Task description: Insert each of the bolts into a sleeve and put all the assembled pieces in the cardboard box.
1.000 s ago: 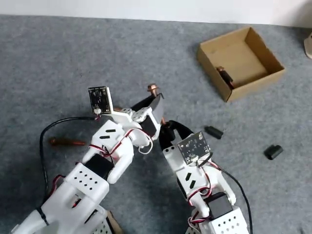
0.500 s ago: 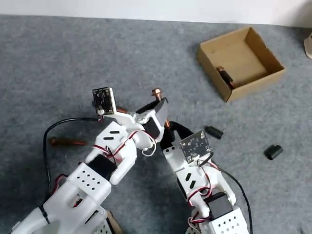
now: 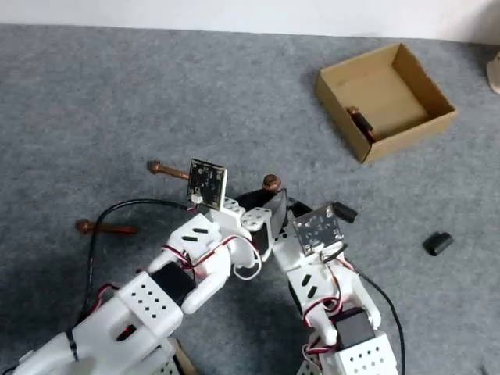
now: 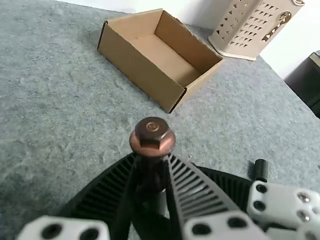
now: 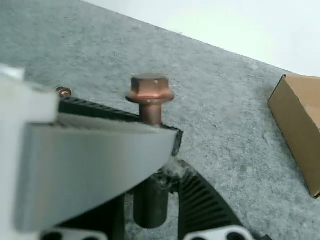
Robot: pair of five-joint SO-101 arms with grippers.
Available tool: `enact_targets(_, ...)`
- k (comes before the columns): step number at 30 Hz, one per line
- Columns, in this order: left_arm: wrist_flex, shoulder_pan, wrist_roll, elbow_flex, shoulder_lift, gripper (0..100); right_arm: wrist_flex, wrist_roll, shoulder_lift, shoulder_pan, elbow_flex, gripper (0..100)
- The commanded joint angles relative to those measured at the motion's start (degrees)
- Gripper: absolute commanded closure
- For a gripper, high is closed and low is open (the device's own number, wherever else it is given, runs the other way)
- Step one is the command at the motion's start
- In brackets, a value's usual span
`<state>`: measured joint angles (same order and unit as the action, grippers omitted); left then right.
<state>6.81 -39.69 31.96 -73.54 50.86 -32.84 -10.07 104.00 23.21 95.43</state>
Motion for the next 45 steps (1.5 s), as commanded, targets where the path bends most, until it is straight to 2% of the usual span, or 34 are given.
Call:
enact_targets(1,1.5,-0.8,-0.7,0.1,-0.4,99,0.3,1.1,0.7,-2.9,-2.9,99.3)
enact_targets(3,1.6,0.7,-0.8,0.1,-0.4,93,0.3,1.1,0.7,-3.3,-2.9,99.3)
enact_targets(6,1.7,1.2,-4.3,0.0,-0.4,77,0.1,1.1,0.7,-3.3,-2.9,99.3)
enact_targets(9,4.5,1.5,-1.9,0.7,-0.4,69,0.0,1.1,0.7,-3.3,-2.9,99.3)
enact_targets(13,10.4,2.8,-1.8,3.4,-0.4,68,0.0,0.8,0.7,-3.6,-2.9,99.3)
enact_targets(19,10.3,11.0,-1.5,3.8,-0.4,68,0.0,0.5,0.0,-12.3,-3.1,99.3)
enact_targets(25,10.3,14.9,-1.8,3.9,-0.6,68,-2.8,-2.9,-3.9,-13.9,-6.2,99.4)
enact_targets(28,10.3,16.1,-1.8,3.7,-0.6,68,-2.9,-3.2,-9.6,-15.4,-10.8,99.4)
enact_targets(35,10.4,16.5,-1.6,3.3,-0.6,68,-2.4,-11.1,-27.7,-18.1,-23.2,99.4)
enact_targets(39,10.4,16.5,-1.7,2.6,-0.6,68,3.6,-17.8,-37.5,-19.7,-30.1,99.4)
enact_targets(45,10.3,16.5,-1.8,2.4,-0.6,68,7.9,-24.0,-53.8,-22.2,-40.4,99.4)
